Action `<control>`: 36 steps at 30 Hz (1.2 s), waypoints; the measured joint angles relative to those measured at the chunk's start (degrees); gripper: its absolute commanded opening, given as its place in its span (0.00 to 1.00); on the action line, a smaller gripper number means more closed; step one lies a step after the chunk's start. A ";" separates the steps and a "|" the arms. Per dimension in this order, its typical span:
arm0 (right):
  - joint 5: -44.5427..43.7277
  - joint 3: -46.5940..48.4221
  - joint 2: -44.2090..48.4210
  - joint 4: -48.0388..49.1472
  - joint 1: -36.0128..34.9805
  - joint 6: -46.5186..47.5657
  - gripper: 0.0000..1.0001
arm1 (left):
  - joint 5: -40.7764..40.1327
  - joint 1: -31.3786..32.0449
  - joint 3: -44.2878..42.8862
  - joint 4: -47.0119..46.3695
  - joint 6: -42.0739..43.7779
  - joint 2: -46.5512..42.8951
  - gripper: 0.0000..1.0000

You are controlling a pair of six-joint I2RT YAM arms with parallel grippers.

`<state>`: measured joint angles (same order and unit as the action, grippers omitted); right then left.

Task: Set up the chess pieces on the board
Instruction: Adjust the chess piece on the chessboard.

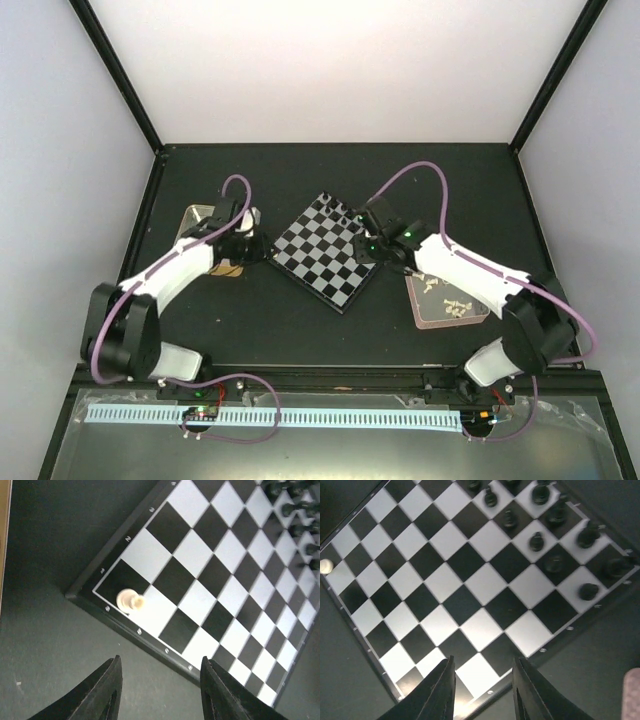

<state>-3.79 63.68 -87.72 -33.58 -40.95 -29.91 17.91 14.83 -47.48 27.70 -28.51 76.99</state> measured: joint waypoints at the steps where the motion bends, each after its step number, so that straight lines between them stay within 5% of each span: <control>1: -0.42 -1.14 1.18 0.28 0.63 -0.04 0.33 | -0.68 0.26 -1.20 0.07 -0.13 2.38 0.45; 16: -4.90 -4.31 6.60 1.95 5.05 0.92 0.32 | -4.00 1.29 -10.56 1.16 -0.11 19.63 0.32; 36: -6.36 -4.33 6.34 2.01 5.49 1.09 0.31 | -12.81 5.14 -15.52 6.80 1.60 24.15 0.20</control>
<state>-10.15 59.35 -81.38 -31.57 -35.46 -28.82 5.10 19.97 -63.00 34.50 -26.92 101.14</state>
